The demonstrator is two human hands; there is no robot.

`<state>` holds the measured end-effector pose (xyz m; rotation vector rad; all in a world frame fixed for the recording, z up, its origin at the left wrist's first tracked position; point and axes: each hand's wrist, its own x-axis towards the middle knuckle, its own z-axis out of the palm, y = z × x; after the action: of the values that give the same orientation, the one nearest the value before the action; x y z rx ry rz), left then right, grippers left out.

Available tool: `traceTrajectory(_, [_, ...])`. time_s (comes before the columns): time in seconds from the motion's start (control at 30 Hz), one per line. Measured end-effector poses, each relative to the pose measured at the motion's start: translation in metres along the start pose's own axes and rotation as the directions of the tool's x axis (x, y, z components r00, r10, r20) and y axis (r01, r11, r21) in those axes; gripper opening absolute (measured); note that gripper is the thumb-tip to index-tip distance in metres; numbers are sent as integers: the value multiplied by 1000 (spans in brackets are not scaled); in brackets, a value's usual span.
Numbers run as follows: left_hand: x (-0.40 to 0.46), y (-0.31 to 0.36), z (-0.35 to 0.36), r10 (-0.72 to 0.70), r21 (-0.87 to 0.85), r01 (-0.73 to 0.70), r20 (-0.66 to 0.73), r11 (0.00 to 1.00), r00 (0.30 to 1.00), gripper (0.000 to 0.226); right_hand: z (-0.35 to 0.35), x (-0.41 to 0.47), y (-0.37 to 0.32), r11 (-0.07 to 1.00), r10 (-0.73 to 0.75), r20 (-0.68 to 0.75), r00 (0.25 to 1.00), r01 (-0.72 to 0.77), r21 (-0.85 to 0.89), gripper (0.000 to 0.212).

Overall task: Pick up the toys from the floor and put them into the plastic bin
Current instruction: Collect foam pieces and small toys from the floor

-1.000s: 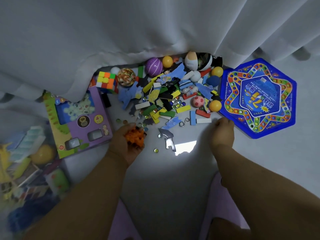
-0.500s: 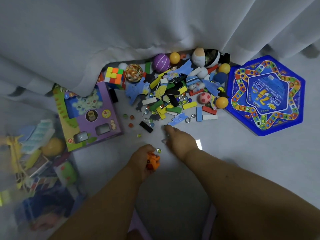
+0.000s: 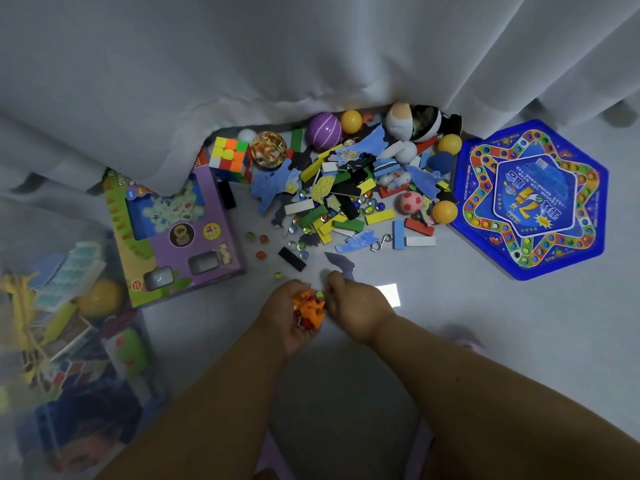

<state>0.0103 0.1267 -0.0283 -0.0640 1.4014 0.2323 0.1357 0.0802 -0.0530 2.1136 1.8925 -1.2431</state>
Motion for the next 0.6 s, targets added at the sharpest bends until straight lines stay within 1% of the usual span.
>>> traceTrajectory(0.07, [-2, 4, -2, 6, -13, -5, 29, 1000, 1000, 15, 4, 3, -4, 994, -54, 45, 998, 58, -88, 41])
traceTrajectory(0.17, [-3, 10, -10, 7, -2, -7, 71, 1000, 997, 15, 3, 12, -8, 981, -107, 120, 987, 125, -146, 55])
traceTrajectory(0.23, [-3, 13, -16, 12, 12, -13, 72, 1000, 997, 14, 3, 20, -8, 969, -115, 145, 983, 143, -201, 56])
traceTrajectory(0.3, [-1, 16, -20, 28, 20, -30, 67, 999, 997, 14, 1, 25, -11, 970, -105, 155, 982, 136, -200, 52])
traceTrajectory(0.37, [1, 19, -24, 66, 43, -68, 47, 997, 997, 12, -2, 29, -14, 995, -24, 144, 989, 38, -97, 42])
traceTrajectory(0.43, [3, 21, -28, 109, 90, -111, 23, 990, 994, 6, -4, 33, -13, 995, 95, 92, 991, -97, 15, 31])
traceTrajectory(0.47, [2, 22, -30, 130, 110, -131, 16, 985, 991, 4, -5, 35, -12, 989, 142, 61, 988, -144, 40, 31])
traceTrajectory(0.5, [2, 23, -33, 150, 125, -150, 13, 981, 989, 6, -5, 36, -11, 984, 174, 50, 983, -176, 35, 36])
traceTrajectory(0.57, [2, 24, -38, 183, 157, -183, 16, 971, 983, 10, -2, 39, -10, 977, 210, 46, 977, -208, -47, 47])
traceTrajectory(0.6, [2, 24, -40, 191, 170, -191, 13, 967, 981, 11, 0, 41, -11, 974, 215, 43, 976, -212, -80, 49])
